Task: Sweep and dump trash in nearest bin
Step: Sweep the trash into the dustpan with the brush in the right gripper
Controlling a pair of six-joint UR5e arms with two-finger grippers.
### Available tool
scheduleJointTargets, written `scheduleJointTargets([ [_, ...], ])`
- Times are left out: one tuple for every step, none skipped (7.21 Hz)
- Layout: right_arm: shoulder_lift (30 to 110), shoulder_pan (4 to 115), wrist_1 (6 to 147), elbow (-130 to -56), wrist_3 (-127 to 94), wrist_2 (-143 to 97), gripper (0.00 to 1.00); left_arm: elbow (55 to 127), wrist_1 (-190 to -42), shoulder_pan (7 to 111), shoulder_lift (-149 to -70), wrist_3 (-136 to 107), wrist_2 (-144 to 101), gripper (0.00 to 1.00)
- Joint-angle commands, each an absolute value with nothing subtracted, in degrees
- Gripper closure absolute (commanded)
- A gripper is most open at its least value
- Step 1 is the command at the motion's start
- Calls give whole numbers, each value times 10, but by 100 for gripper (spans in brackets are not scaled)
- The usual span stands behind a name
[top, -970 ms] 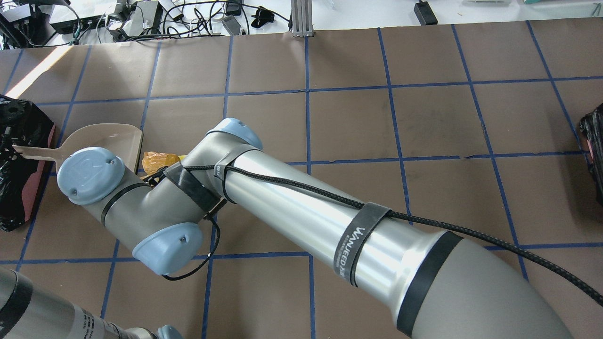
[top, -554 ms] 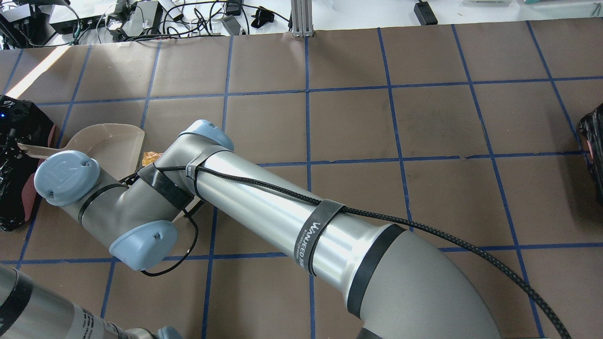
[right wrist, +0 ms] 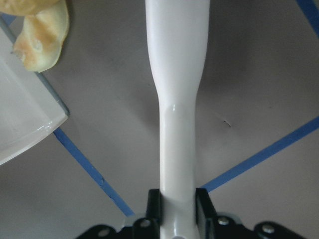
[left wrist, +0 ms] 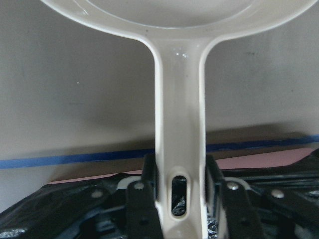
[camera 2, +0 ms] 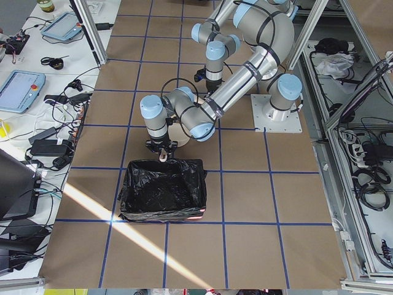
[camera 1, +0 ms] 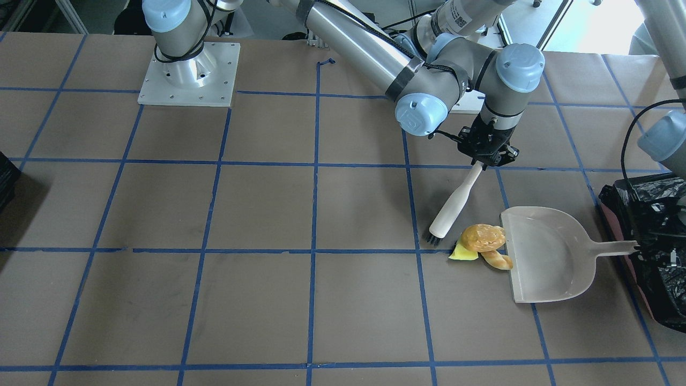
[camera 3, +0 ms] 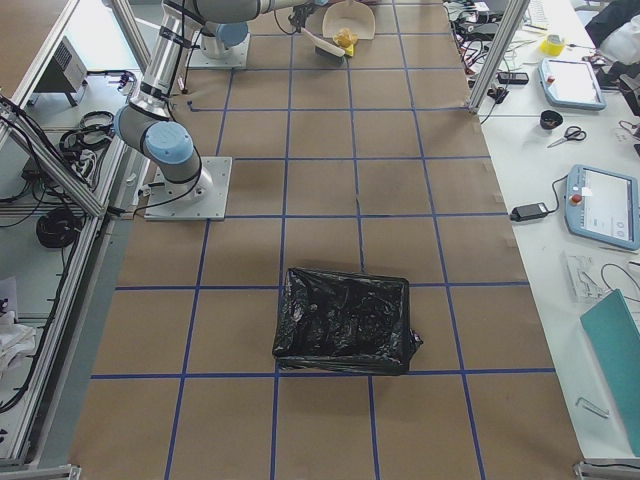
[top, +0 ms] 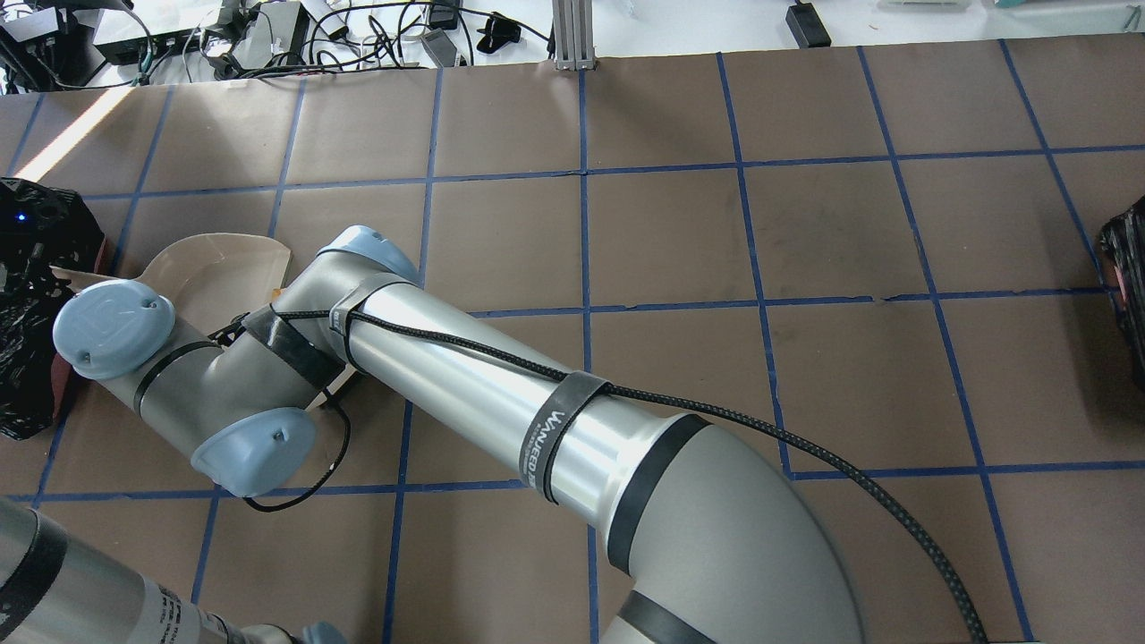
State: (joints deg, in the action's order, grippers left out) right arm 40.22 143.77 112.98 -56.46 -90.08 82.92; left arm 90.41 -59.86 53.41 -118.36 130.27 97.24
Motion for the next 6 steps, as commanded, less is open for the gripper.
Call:
scheduleJointTargets([
  [388,1438,1136,-548,-857,828,100,906,-598,536,-1180,1299,969,100],
  [386,1438,1148,-549,-848,825,100,906,-599,535,-1165,1299,972,100],
  [387,1437,1147,-549,-840,826,100,906,-599,535,-1156,1299,977,100],
  [385,1438,1155,-549,-834,826,100,906,-600,535,-1152,1299,981,100],
  [379,1437,1164,-548,-813,825,100,908,-600,535,-1160,1296,979,100],
  [377,1437,1165,-548,-781,824,100,908,-600,535,-1166,1295,976,100],
])
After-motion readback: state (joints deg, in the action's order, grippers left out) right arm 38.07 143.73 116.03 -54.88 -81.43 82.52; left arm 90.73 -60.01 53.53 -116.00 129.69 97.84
